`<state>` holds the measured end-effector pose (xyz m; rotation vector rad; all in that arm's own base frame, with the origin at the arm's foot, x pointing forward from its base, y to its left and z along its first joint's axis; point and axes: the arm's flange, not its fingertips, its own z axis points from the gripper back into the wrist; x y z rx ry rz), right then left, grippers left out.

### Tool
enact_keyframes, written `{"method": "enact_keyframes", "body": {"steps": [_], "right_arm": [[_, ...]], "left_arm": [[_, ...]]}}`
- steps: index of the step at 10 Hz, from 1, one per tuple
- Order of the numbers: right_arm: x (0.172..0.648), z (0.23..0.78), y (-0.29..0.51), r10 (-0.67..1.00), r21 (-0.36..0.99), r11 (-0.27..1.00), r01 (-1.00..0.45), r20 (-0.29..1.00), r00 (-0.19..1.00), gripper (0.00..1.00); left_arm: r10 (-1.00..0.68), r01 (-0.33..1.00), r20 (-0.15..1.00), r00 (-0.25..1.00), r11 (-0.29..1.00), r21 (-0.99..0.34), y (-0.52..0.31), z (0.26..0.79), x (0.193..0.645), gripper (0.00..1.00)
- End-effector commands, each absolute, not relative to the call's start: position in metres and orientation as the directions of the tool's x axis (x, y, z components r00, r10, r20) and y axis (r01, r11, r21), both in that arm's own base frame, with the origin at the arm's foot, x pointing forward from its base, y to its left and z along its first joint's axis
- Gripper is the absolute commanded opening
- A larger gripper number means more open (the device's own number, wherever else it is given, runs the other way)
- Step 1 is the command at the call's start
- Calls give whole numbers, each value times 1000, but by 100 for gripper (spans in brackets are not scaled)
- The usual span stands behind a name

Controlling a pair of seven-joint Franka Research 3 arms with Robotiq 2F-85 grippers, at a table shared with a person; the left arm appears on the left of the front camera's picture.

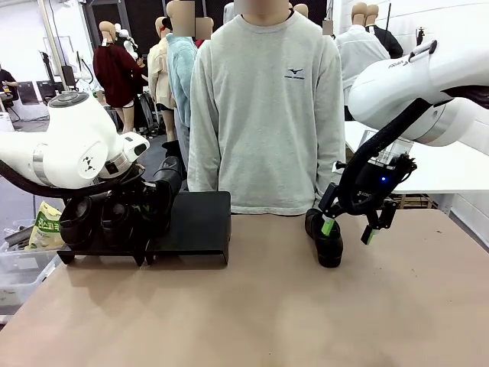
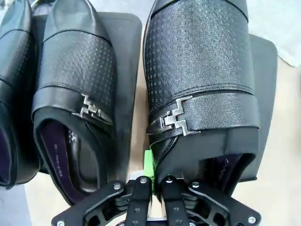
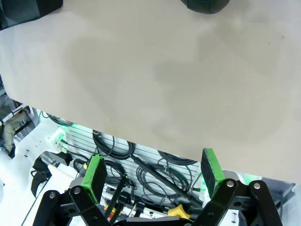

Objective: Organize the shoes by placing them on the stand.
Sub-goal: Place the Shoe from the middle of the table onto the Shoes Stand.

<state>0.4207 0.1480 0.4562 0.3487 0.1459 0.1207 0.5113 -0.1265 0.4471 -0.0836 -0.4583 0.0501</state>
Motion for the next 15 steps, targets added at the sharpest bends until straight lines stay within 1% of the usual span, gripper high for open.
{"method": "enact_keyframes", "body": {"steps": [1, 6, 8, 12, 13, 15], "right_arm": [[420, 458, 148, 131, 324, 943, -81, -135, 982, 100], [420, 458, 148, 131, 324, 943, -81, -135, 982, 100], [420, 458, 148, 131, 324, 943, -81, -135, 982, 100], [420, 458, 148, 131, 324, 943, -81, -135, 982, 100], [420, 458, 148, 131, 324, 943, -81, -135, 982, 100], [420, 458, 148, 131, 324, 943, -81, -135, 982, 100]], "left_arm": [[97, -64, 436, 895, 994, -89, -132, 454, 522, 0], [68, -35, 357, 931, 995, -98, -147, 439, 524, 0], [61, -30, 349, 935, 995, -93, -150, 437, 524, 0], [94, -59, 331, 939, 992, -115, -149, 429, 528, 0], [103, -67, 321, 941, 990, -121, -149, 428, 528, 2], [107, -71, 306, 946, 989, -128, -149, 428, 528, 42]]}}
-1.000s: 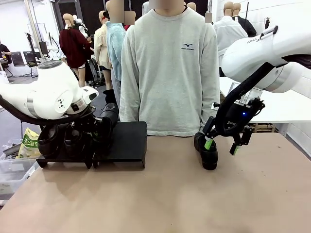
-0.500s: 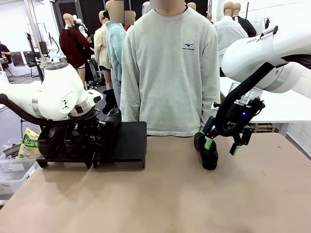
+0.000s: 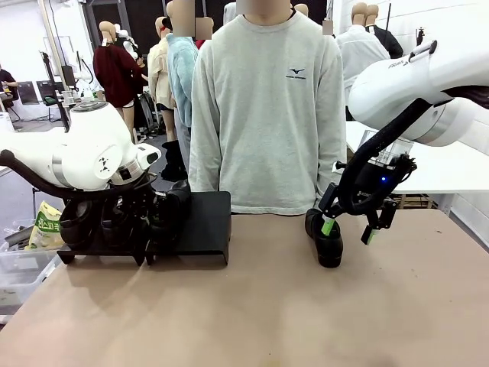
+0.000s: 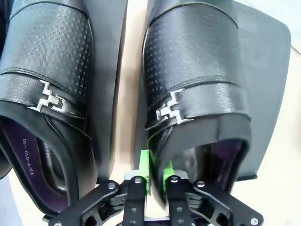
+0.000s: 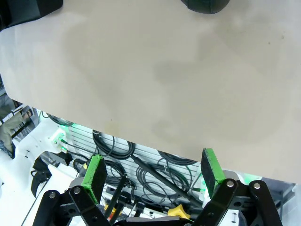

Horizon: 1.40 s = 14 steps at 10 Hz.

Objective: Organize the shoes by placing them on the stand.
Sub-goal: Place the Shoe from the middle of the table onto the Shoes Stand.

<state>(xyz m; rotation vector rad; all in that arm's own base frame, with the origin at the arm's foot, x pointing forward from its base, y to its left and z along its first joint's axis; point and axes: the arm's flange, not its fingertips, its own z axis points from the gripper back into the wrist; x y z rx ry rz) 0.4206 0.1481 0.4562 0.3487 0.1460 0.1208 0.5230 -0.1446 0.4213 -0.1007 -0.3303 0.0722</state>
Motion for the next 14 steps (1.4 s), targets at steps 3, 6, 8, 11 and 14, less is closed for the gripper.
{"method": "enact_keyframes", "body": {"steps": [3, 6, 8, 11, 14], "right_arm": [[420, 458, 148, 131, 324, 943, -81, -135, 982, 100], [420, 458, 148, 131, 324, 943, -81, -135, 982, 100], [420, 458, 148, 131, 324, 943, -81, -135, 982, 100], [420, 458, 148, 131, 324, 943, -81, -135, 982, 100], [420, 458, 148, 131, 324, 943, -81, -135, 982, 100]], "left_arm": [[100, -64, 302, 948, 990, -127, -149, 430, 528, 100], [85, -51, 312, 946, 992, -115, -151, 441, 523, 100], [109, -78, 312, 944, 991, -109, -149, 447, 521, 100], [97, -65, 308, 946, 992, -111, -147, 443, 520, 100], [97, -65, 308, 946, 992, -111, -147, 443, 520, 100]]}}
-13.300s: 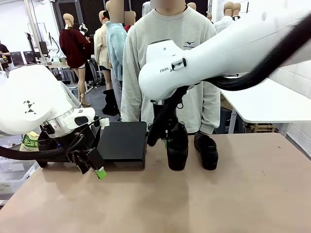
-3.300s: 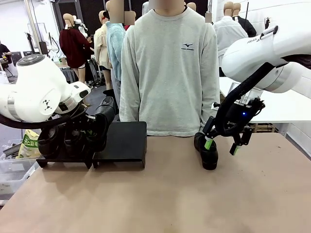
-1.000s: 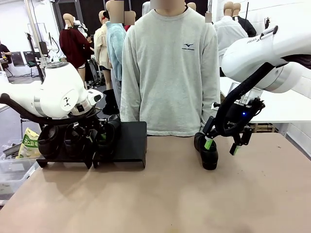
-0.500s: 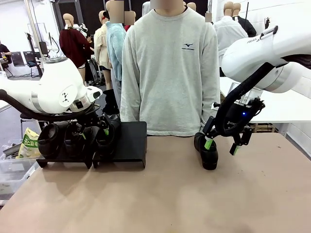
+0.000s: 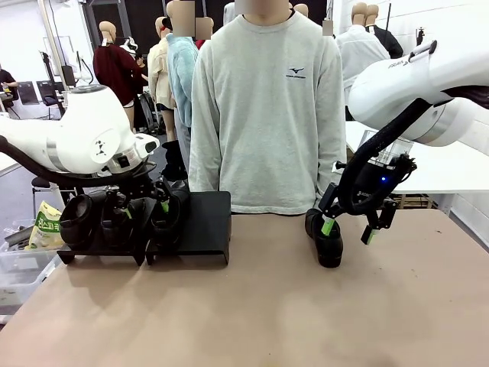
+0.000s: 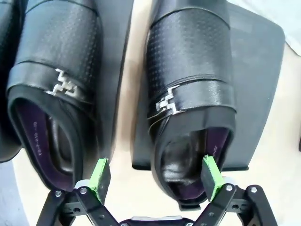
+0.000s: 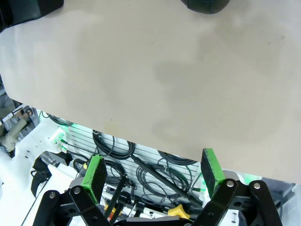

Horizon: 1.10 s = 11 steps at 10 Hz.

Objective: Organize the shoes by placing them on the stand.
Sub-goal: Place the Shoe from the middle of the table onto the Shoes Stand, then pick up one Shoe and place it in the middle of the table.

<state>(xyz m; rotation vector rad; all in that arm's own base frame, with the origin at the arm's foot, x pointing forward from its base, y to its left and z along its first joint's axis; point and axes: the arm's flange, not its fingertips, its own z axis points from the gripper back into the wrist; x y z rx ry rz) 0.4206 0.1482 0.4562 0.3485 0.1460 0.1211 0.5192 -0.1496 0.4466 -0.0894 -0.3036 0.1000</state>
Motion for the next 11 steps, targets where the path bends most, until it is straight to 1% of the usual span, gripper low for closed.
{"method": "enact_keyframes", "body": {"steps": [1, 6, 7, 8, 9, 10, 11], "right_arm": [[420, 458, 148, 131, 324, 943, -81, -135, 982, 100], [420, 458, 148, 131, 324, 943, -81, -135, 982, 100], [420, 458, 148, 131, 324, 943, -81, -135, 982, 100], [420, 458, 148, 131, 324, 943, -81, -135, 982, 100], [420, 458, 148, 131, 324, 943, -81, -135, 982, 100], [420, 458, 148, 131, 324, 943, -81, -135, 982, 100], [420, 458, 148, 131, 324, 943, -81, -135, 982, 100]], "left_arm": [[97, -65, 308, 946, 992, -111, -147, 443, 520, 100], [109, -80, 301, 948, 991, -106, -150, 444, 521, 100], [48, -31, 372, 927, 998, -52, -171, 460, 495, 100], [-3, 0, 418, 909, 1000, 9, -190, 476, 471, 100], [-43, 12, 396, 917, 997, 82, -211, 482, 443, 100], [-93, 53, 399, 912, 993, 109, -226, 485, 425, 100], [-113, 86, 392, 913, 993, 85, -235, 492, 412, 100]]}}
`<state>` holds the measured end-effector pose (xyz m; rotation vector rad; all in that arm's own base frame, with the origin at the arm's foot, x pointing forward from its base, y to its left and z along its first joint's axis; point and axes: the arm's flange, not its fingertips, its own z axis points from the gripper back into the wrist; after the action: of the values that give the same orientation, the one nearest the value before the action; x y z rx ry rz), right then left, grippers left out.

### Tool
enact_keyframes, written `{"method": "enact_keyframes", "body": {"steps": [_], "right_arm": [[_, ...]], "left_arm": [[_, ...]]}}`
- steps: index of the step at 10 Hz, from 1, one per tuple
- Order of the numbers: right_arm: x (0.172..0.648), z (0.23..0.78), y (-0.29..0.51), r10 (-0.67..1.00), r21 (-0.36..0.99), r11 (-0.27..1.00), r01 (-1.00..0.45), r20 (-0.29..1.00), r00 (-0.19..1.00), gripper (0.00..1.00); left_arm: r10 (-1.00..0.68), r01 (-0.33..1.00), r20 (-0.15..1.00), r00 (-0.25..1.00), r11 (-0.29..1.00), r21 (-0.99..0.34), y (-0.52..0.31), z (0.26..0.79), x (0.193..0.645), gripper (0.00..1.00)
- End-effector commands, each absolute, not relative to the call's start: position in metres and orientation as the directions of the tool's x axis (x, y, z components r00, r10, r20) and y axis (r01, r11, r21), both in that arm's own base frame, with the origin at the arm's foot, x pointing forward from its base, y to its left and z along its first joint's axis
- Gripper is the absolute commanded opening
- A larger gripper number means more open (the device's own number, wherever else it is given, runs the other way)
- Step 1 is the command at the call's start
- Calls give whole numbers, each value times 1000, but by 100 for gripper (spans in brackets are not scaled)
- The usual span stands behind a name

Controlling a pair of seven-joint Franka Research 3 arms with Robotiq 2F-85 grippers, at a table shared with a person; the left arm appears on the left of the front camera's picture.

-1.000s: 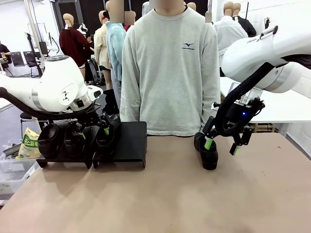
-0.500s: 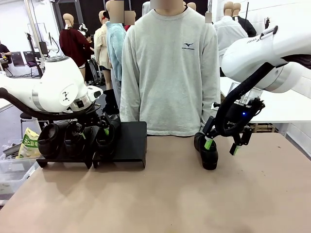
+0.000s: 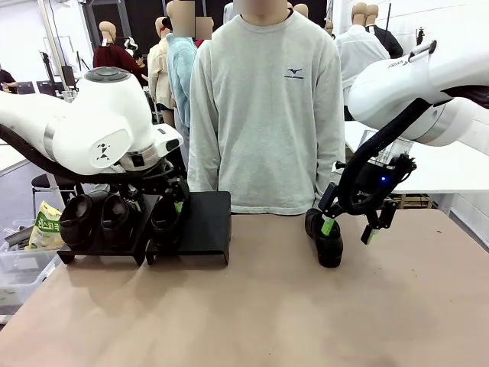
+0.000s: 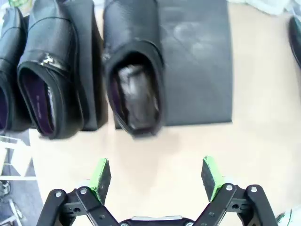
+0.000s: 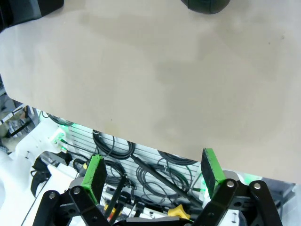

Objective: Organize the shoes by placing them on the stand.
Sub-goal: Pick up one Shoe and place it in the middle of the table.

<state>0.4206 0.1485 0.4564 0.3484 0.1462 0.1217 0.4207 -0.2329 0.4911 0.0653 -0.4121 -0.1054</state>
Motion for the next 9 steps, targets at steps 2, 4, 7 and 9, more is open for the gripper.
{"method": "enact_keyframes", "body": {"steps": [2, 4, 7, 9], "right_arm": [[420, 458, 148, 131, 324, 943, -81, -135, 982, 100], [420, 458, 148, 131, 324, 943, -81, -135, 982, 100], [420, 458, 148, 131, 324, 943, -81, -135, 982, 100], [420, 458, 148, 131, 324, 943, -81, -135, 982, 100]], "left_arm": [[-53, 63, 150, 987, 996, -66, -236, 505, 392, 100], [-104, 112, 53, 993, 976, -184, -255, 505, 365, 100], [-67, 84, 73, 995, 959, -269, -249, 516, 338, 100], [-72, 82, 47, 996, 957, -280, -242, 510, 341, 100]]}}
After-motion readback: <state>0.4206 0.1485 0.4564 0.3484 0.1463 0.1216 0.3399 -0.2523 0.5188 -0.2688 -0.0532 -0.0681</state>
